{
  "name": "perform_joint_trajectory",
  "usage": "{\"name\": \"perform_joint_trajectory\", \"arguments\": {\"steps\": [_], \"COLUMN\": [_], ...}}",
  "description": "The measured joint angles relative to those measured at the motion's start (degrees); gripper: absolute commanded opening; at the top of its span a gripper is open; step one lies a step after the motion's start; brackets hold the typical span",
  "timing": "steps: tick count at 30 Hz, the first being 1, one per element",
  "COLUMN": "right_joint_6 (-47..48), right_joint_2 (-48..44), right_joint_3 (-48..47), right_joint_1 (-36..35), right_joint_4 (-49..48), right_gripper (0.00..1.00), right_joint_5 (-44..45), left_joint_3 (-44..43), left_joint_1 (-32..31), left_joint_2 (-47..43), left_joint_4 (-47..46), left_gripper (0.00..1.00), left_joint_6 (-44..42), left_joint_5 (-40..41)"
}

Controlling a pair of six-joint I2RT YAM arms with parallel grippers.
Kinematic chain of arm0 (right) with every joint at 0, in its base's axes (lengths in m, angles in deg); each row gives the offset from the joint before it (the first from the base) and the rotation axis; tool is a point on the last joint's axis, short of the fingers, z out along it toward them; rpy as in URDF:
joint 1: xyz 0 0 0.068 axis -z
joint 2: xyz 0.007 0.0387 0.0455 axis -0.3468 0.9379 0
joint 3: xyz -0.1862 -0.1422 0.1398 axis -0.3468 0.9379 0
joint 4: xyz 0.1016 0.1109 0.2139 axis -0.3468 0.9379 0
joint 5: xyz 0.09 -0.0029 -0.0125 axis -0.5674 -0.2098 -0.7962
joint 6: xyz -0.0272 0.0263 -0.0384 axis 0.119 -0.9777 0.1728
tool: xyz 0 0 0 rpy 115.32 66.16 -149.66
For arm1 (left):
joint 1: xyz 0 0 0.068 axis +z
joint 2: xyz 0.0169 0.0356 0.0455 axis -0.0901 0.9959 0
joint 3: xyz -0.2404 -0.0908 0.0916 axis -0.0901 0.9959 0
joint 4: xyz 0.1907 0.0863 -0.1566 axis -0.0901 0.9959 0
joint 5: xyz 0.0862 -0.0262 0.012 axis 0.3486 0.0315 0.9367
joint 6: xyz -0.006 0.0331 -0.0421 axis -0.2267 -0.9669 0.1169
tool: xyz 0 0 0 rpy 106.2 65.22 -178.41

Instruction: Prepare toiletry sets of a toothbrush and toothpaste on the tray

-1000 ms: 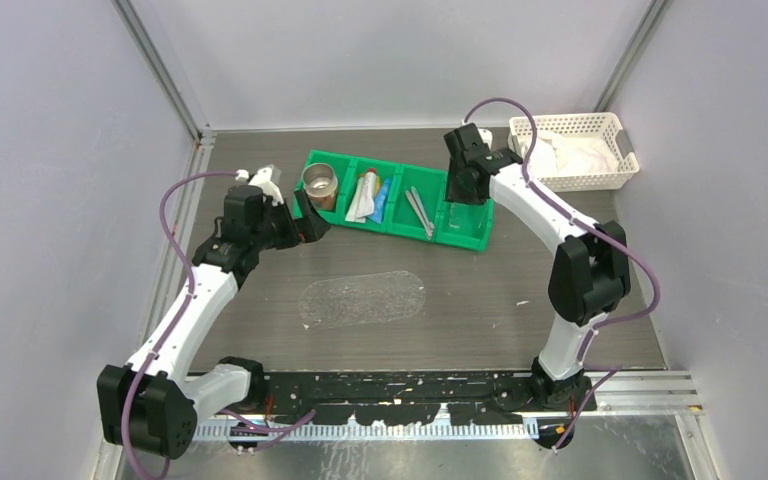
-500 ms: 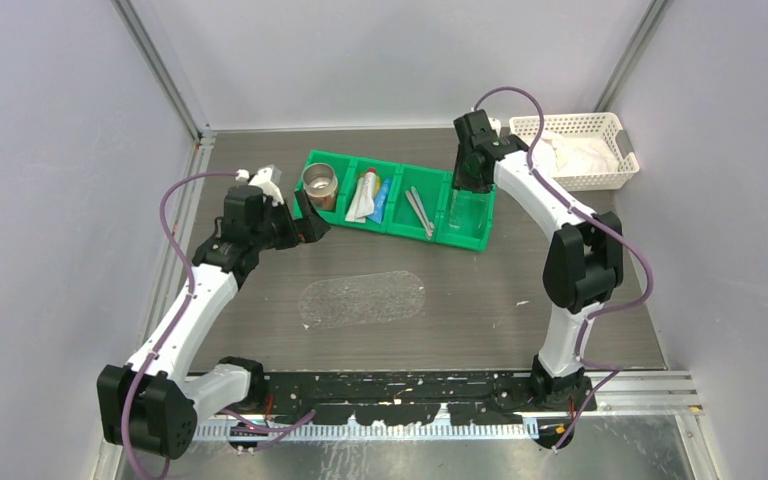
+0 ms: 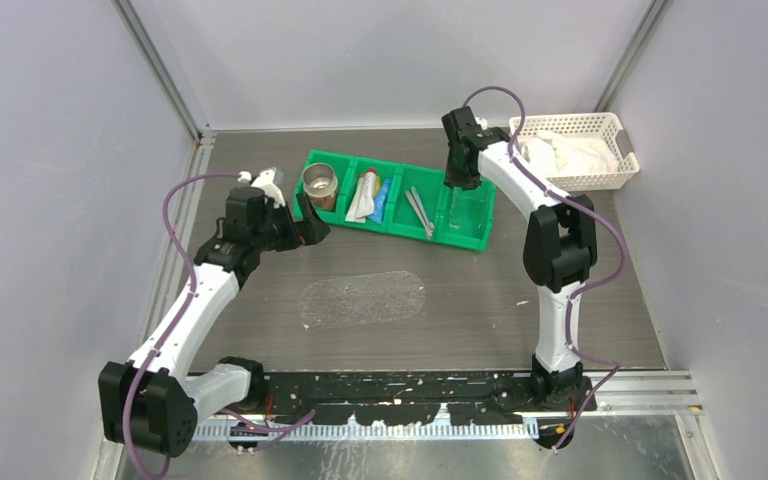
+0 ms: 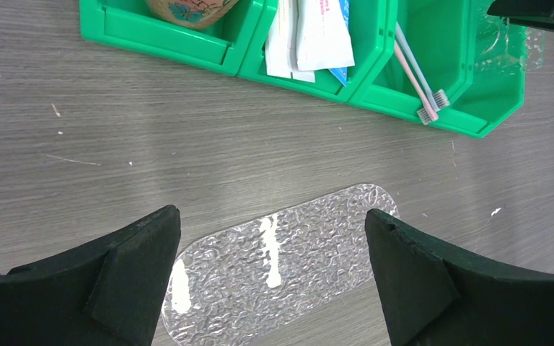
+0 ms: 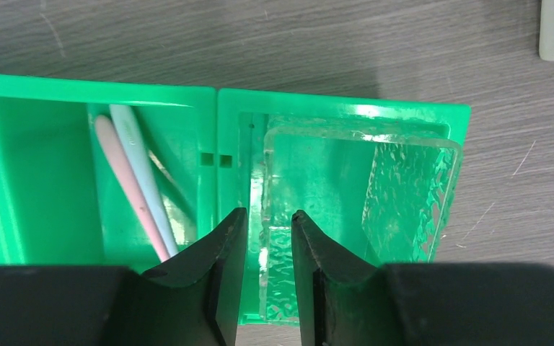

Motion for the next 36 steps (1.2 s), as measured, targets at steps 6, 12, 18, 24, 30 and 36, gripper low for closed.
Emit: {"name": "perform_joint_trajectory", "arguments": {"steps": [6,12,18,24,30,36], "right_joint_6": [-0.02,0.00,0.22,0.42,0.81,2.40], "right_joint_2": [1.51,2.23,5.81,6.75,4.48,-9.55], "right_joint_3": [-0.04,-0.61,-1.51,-1.51,-1.40,-1.29], "right_joint_1": [0.07,0.04,0.04,-0.04,0.00,0.24], "right_joint_4": [1.09,1.14,1.18,1.07,2.10,3.93], "right_gripper": [0.25,0.27,0.19,0.00,0.00,0.01], "right_joint_5": [0.85,1.25,2.01,2.14,2.91,4.72], "left_joint_3": [0.81,1.18,1.18,1.18,1.18,1.18], "left_joint_1": [0.00,0.00,0.00,0.00,0.00,0.00], "left_joint_2": [0.50,0.52,0.52,0.52,0.52,0.17], "left_joint_4": [-0.09,-0.26,-0.37,-0.37,-0.17,0.50], "left_gripper": [1.00,1.00,1.00,1.00,1.00,1.00], "left_joint_6": [0.00,0.00,0.00,0.00,0.00,0.00], "left_joint_5": [-0.02,-0.02,-0.02,-0.02,-0.02,0.00]}}
